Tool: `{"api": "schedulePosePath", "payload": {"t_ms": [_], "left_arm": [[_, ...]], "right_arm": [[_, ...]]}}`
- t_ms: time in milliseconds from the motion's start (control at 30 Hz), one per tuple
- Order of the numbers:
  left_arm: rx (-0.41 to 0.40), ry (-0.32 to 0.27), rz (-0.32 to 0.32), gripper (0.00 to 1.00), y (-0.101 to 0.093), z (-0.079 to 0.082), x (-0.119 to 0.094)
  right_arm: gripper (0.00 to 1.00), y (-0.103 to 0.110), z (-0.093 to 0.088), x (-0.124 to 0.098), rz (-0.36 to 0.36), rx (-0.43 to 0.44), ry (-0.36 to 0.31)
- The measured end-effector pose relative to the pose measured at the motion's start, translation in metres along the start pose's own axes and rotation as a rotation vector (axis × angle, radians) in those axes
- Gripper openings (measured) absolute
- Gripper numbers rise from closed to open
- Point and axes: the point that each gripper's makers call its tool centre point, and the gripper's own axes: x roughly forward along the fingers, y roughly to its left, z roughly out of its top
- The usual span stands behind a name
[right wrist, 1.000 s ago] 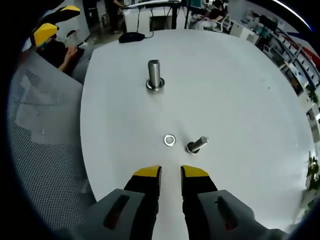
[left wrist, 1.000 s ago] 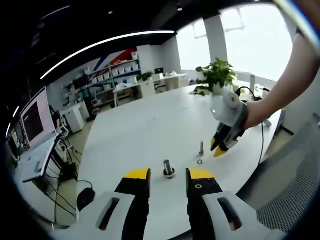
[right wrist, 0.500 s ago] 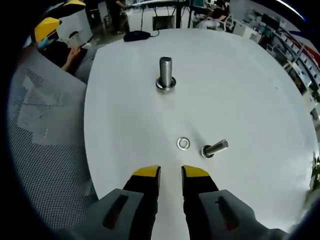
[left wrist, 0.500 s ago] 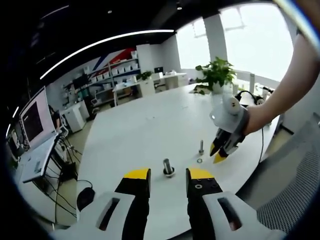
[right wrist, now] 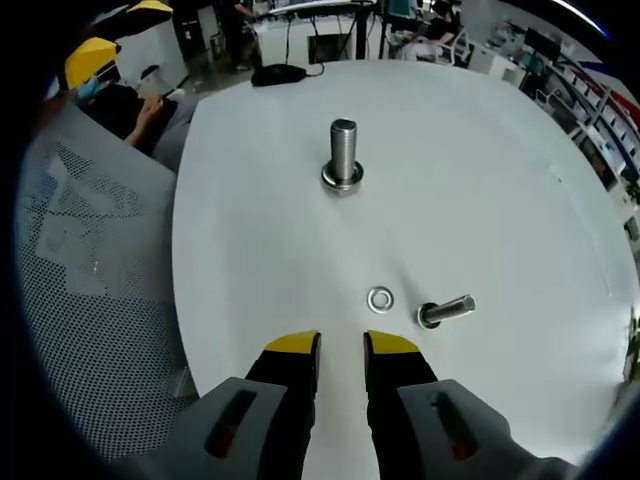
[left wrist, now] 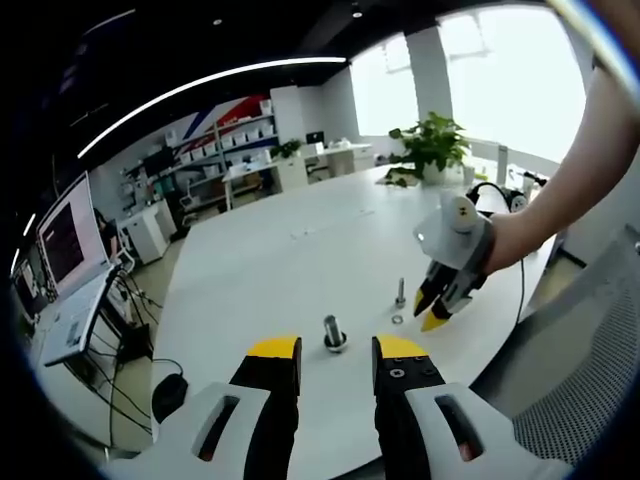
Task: Place the washer onto the threaded stud by aligning its center hole with the stud, sliding it down to the base, and recovering from edge contact or off-axis alignment until the washer reaches the visible bottom stop.
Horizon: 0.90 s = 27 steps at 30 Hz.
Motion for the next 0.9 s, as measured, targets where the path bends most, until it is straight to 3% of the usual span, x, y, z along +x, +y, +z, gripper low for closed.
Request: {"api": "schedulePosePath", "payload": {"t_ms": [433, 567, 900], "left_arm": [[0.003, 0.009, 0.0, 0.26, 0.0, -0.002, 0.001], [0.0, 0.002, 0.012, 0.26, 0.003, -0.001, -0.001], [-0.001, 0.017, 0.009, 0.26, 0.002, -0.004, 0.0]], "right_arm": [[0.2, 0.002, 0.012, -0.002, 0.008, -0.008, -0.042], [0.21, 0.004, 0.019, -0.004, 0.003, -0.045, -0.068], [0.22, -0.005, 0.02, 0.006, -0.009, -0.041, -0.065]]}}
